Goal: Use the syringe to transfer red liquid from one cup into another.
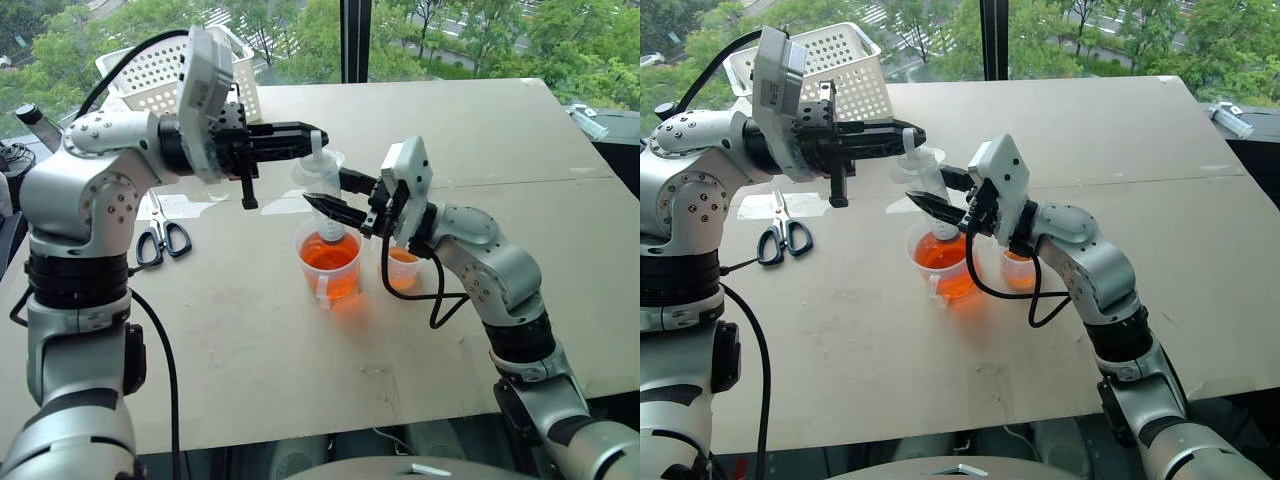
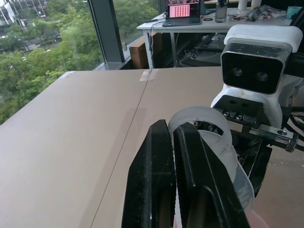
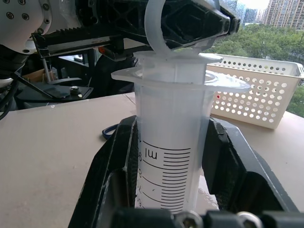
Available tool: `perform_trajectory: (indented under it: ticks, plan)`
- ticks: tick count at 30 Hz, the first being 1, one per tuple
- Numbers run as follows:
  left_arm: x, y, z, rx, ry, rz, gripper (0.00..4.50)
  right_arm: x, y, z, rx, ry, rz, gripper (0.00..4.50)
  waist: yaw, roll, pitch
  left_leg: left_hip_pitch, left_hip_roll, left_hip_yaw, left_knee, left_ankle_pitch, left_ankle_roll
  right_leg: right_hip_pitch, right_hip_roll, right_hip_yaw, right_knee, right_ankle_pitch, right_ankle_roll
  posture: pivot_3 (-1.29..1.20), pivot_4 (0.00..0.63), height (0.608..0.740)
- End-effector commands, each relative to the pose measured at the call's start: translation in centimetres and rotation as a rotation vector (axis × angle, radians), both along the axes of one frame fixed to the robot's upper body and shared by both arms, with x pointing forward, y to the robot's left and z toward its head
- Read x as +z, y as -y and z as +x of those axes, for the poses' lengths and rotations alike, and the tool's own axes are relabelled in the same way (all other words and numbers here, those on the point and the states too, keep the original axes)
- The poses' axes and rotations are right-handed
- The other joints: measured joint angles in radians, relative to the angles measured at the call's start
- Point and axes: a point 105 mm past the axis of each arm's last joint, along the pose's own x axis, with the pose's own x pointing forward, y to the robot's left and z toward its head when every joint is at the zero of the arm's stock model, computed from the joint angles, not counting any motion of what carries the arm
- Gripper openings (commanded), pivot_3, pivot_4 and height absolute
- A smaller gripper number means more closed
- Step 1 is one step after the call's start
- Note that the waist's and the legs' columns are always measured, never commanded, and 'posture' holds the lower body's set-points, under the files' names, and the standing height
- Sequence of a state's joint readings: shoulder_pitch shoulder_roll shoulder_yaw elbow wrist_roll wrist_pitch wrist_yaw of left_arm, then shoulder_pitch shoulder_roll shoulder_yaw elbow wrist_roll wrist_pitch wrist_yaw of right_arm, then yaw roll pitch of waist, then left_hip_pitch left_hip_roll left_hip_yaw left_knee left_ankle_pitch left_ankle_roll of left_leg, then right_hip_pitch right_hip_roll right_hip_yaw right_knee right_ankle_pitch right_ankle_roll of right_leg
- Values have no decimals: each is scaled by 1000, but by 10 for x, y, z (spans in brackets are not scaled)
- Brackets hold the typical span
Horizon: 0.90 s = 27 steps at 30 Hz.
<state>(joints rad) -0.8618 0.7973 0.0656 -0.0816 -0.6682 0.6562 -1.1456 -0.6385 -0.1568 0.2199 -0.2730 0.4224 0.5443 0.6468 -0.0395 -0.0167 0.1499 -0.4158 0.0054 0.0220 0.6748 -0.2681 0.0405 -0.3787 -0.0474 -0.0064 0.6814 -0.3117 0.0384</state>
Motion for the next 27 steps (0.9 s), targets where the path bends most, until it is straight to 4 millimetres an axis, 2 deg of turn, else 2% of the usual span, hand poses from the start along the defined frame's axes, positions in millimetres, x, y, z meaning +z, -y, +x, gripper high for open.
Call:
perform_trajectory:
  ticks: [1,18,27]
  plan:
    - [27,-2,-3,20,103,-46,62,-1,-5,-7,27,15,4,1437,0,0,0,0,0,0,0,0,0,0,0,0,0,0,0,0,150,740]
    - [43,-2,-4,14,99,-111,62,-16,-7,-6,19,-16,-10,1437,-1,0,0,0,0,0,0,0,0,0,0,0,0,0,0,0,150,740]
    - [42,-1,-5,16,85,-119,62,-15,-7,-5,15,-15,-9,1437,-1,0,0,0,0,0,0,0,0,0,0,0,0,0,0,0,150,740]
